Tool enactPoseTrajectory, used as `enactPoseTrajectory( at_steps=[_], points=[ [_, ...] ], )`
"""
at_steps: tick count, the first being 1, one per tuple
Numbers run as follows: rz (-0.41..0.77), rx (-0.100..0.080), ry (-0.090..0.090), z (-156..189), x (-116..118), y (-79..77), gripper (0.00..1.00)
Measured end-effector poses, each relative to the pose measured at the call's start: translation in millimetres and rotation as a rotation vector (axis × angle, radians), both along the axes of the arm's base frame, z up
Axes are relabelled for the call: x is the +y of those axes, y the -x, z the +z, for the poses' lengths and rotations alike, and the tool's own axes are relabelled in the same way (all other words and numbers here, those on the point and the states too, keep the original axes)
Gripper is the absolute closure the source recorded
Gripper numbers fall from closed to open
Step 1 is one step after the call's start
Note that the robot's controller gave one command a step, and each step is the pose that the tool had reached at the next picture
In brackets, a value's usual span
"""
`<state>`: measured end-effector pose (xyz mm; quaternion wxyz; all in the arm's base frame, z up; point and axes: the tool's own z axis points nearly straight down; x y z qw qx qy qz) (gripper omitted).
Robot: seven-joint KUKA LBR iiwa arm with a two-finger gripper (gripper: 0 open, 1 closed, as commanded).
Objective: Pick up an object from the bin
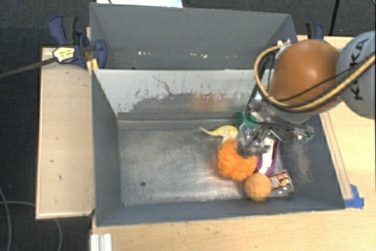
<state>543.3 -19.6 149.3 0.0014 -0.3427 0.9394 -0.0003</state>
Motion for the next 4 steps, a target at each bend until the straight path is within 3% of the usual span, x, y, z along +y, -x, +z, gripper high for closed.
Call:
enactPoseTrajectory(
  at_steps=[1, 2, 3, 4],
  points=[
    [-0.004, -0.019, -0.002, -45, 0, 2.2, 1.0],
    [0.01, -0.047, -0.002, -62, -1, -10.1, 1.0],
    [0.006, -0.012, -0.002, -32, 0, 5.2, 1.0],
    [0.174, -0.004, 0.0, -17, 2, -3.5, 1.0]
  ],
)
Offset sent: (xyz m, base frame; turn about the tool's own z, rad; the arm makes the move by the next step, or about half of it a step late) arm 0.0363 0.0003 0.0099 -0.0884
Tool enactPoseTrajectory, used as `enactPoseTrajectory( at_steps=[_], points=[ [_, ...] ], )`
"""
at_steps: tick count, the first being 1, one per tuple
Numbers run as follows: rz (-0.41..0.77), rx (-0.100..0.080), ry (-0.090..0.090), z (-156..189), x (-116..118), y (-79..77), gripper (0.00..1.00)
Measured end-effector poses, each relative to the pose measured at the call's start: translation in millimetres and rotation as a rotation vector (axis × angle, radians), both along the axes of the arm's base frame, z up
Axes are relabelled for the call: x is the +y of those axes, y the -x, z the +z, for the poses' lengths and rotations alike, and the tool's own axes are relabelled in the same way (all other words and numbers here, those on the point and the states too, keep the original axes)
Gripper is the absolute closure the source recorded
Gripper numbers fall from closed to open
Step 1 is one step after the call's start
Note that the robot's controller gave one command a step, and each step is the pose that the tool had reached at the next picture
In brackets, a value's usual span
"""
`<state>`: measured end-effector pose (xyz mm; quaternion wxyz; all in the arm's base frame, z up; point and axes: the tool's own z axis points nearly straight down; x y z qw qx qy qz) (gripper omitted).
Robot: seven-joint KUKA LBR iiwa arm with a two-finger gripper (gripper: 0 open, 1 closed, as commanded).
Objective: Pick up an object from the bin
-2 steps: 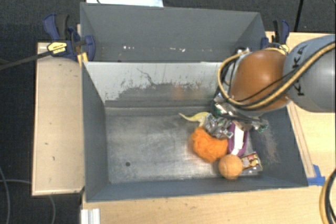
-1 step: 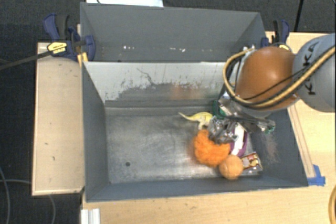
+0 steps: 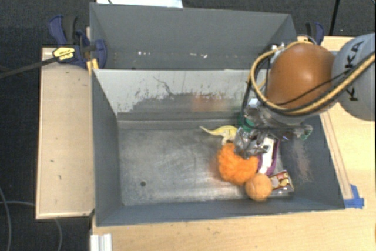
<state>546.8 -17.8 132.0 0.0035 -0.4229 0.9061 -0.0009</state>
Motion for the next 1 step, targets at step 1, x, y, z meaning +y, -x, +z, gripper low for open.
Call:
enactPoseTrajectory(
  at_steps=[1],
  points=[
    [0.194, 0.0, 0.0, 7.6, 4.2, 18.6, 1.0]
  ],
)
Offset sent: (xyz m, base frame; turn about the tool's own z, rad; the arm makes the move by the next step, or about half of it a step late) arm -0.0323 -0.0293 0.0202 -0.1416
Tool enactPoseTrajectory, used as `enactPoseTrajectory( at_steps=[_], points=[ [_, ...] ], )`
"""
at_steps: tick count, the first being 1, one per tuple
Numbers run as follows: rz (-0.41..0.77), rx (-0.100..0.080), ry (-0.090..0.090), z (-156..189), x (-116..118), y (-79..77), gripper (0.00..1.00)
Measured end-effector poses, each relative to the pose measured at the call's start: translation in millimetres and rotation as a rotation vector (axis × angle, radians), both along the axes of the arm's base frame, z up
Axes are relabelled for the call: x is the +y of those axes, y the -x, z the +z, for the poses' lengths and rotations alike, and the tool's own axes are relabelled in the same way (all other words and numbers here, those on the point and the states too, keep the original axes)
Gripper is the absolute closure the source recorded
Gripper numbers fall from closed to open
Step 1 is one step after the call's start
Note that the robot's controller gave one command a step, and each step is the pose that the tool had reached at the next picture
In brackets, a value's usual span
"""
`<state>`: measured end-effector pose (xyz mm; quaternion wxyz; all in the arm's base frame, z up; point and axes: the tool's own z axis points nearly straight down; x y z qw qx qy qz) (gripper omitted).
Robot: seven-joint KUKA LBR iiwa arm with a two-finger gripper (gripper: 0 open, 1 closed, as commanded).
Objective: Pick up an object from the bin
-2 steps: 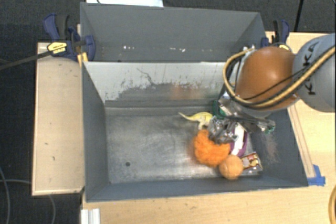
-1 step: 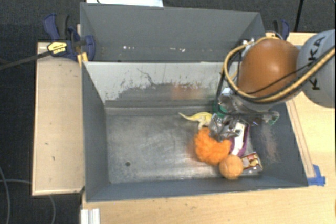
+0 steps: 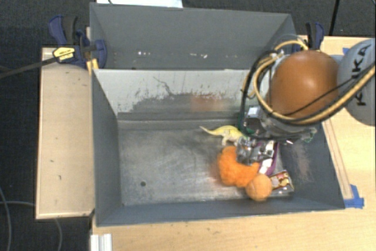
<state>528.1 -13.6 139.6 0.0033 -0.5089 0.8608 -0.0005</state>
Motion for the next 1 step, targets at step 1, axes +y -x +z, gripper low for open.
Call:
enactPoseTrajectory(
  at_steps=[1],
  points=[
    [-0.171, 0.003, -0.001, 6.3, -13.9, 6.7, 1.0]
  ],
)
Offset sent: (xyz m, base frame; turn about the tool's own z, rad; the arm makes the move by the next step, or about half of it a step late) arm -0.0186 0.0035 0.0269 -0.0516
